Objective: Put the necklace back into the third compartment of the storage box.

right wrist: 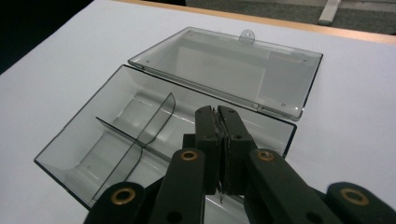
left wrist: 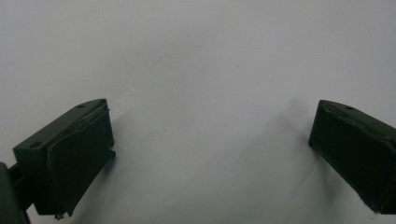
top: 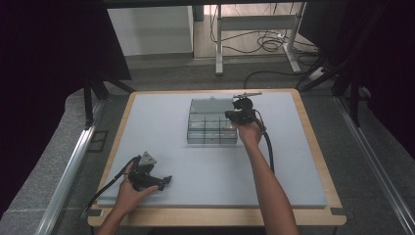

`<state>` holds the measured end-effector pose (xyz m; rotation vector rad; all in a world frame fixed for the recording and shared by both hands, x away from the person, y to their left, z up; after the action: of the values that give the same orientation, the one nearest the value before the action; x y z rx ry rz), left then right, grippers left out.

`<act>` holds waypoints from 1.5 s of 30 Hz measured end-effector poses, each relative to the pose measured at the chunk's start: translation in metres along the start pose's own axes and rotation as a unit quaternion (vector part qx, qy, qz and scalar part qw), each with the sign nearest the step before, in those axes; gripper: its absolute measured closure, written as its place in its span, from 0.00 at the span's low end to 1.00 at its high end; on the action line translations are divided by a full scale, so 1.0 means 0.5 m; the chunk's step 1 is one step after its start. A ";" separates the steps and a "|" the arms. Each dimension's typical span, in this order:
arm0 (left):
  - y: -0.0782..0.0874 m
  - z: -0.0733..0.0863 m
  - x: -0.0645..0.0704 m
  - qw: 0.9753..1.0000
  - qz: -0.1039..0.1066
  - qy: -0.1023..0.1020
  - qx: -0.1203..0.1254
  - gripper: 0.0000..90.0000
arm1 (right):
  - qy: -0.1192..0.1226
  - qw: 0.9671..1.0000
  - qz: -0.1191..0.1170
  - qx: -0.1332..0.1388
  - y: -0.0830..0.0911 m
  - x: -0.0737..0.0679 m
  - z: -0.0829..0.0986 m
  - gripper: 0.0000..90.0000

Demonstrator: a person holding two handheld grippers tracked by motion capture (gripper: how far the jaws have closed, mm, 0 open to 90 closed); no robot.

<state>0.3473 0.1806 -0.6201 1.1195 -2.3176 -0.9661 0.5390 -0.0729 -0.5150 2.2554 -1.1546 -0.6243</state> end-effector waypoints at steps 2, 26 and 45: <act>0.000 0.000 0.000 1.000 0.000 0.000 0.000 0.00 | 0.000 1.000 0.002 -0.002 -0.004 0.003 0.004 0.96; 0.000 0.000 0.000 1.000 0.001 0.000 0.000 0.00 | -0.019 0.999 0.008 -0.030 -0.042 0.028 0.044 0.94; 0.000 0.000 0.000 1.000 0.000 0.000 0.000 0.00 | 0.000 0.999 -0.015 0.034 0.088 0.017 0.046 0.48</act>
<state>0.3473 0.1804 -0.6201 1.1188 -2.3175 -0.9647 0.5036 -0.1077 -0.5058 2.3350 -1.1599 -0.6055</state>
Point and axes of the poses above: each handheld gripper's, and its own axes: y roughly backward along the jaws, z roughly out of its underside, x roughly to its right, the point moved 9 cm from there along -y, roughly forward along the jaws, and after that the axes turned 1 degree about -y, right-handed, at the moved point
